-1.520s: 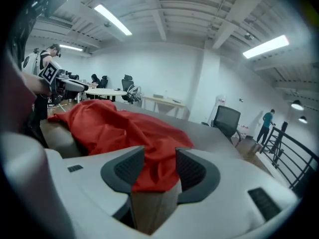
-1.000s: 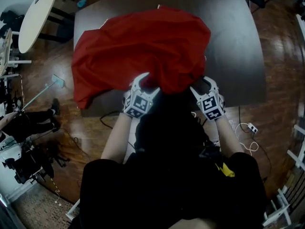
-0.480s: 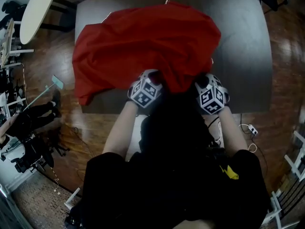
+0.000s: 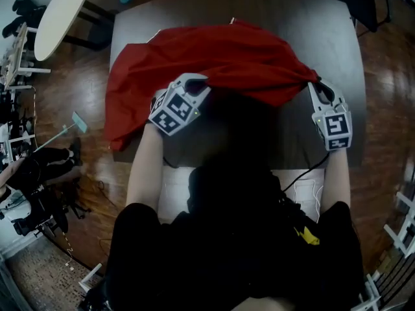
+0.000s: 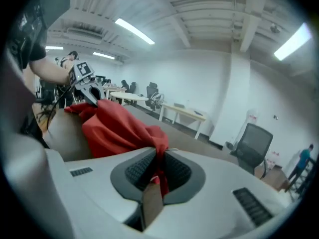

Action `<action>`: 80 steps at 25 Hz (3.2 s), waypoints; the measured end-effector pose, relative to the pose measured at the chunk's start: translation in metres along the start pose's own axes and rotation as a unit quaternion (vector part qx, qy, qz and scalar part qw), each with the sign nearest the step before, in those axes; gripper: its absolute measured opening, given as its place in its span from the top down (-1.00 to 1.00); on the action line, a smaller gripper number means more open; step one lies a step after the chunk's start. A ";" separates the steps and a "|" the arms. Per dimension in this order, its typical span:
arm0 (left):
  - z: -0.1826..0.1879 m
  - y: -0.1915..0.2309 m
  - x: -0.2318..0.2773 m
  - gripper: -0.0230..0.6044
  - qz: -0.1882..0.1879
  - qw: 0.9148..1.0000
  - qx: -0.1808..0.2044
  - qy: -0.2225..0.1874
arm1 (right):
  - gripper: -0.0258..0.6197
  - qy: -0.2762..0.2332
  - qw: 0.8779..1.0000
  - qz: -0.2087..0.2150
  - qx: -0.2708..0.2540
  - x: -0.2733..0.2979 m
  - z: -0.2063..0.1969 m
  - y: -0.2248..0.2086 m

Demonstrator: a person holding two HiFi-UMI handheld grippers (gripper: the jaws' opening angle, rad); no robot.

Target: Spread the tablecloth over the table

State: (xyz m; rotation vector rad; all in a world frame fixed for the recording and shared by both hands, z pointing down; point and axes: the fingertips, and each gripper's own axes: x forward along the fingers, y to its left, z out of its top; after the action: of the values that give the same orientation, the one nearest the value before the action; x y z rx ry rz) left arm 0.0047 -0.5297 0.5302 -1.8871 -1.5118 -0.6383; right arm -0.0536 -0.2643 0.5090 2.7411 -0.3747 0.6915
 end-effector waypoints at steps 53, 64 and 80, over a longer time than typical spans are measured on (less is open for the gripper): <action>0.059 0.006 0.102 0.91 0.074 0.990 -0.117 0.003 | 0.13 0.082 0.995 0.029 0.054 0.063 -0.073 0.094; 0.083 0.011 0.013 0.90 0.093 0.991 -0.089 -0.025 | -0.21 -0.029 0.989 0.097 0.107 0.063 0.037 0.201; 0.124 -0.046 0.009 0.90 0.014 0.996 -0.050 -0.066 | -0.20 -0.021 0.991 -0.011 0.131 0.034 0.032 0.174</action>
State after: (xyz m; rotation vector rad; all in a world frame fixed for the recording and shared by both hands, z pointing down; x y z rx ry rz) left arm -0.0401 -0.4261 0.4599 -2.0583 -1.5577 -0.5983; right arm -0.0661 -0.4421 0.5359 3.0064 -0.2806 0.7249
